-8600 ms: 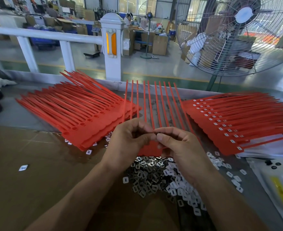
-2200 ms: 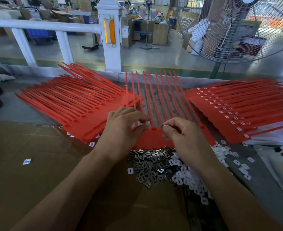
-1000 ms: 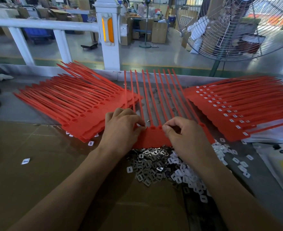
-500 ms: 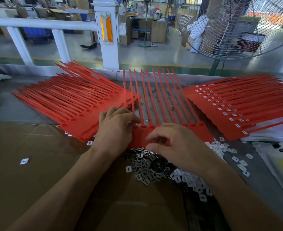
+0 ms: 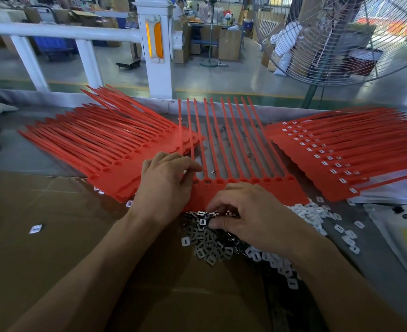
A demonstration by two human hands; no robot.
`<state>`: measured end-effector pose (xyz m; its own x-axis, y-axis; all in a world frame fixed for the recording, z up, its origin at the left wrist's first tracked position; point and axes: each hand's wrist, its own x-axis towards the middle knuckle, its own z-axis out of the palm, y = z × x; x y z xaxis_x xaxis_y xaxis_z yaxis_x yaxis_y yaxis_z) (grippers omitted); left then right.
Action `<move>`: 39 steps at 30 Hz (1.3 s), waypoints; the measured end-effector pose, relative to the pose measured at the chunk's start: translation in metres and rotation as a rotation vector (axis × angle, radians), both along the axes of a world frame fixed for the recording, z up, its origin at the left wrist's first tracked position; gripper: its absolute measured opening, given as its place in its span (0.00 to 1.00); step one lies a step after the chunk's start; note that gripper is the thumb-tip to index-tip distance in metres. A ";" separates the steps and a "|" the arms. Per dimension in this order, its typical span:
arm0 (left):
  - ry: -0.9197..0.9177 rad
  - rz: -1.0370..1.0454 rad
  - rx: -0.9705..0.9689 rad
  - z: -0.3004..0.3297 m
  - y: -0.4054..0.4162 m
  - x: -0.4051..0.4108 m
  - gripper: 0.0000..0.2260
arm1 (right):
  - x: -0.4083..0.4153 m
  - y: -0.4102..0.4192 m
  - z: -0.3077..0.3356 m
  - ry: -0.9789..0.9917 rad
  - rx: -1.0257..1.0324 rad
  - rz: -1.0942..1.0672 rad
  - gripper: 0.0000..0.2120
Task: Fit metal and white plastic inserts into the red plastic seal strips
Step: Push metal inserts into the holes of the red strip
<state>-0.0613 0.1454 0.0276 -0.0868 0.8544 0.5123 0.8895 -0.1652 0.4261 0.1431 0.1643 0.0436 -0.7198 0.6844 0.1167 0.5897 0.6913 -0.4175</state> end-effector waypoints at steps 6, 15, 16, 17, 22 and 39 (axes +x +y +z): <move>-0.098 -0.037 -0.008 0.003 -0.001 0.003 0.07 | -0.002 -0.002 -0.001 0.016 0.015 -0.010 0.01; -0.229 -0.152 -0.070 0.007 -0.003 0.007 0.18 | -0.002 -0.002 -0.002 0.159 -0.087 -0.073 0.02; -0.229 -0.162 -0.071 0.007 -0.004 0.007 0.18 | -0.001 -0.002 -0.002 0.189 -0.113 -0.083 0.03; -0.228 -0.173 -0.073 0.007 -0.004 0.007 0.19 | -0.001 -0.002 -0.001 0.214 -0.132 -0.090 0.02; -0.246 -0.194 -0.079 0.006 -0.004 0.006 0.19 | -0.001 -0.001 0.000 0.246 -0.159 -0.085 0.02; -0.277 -0.335 -0.155 0.011 -0.010 0.006 0.10 | 0.002 0.005 -0.005 0.401 -0.241 -0.179 0.08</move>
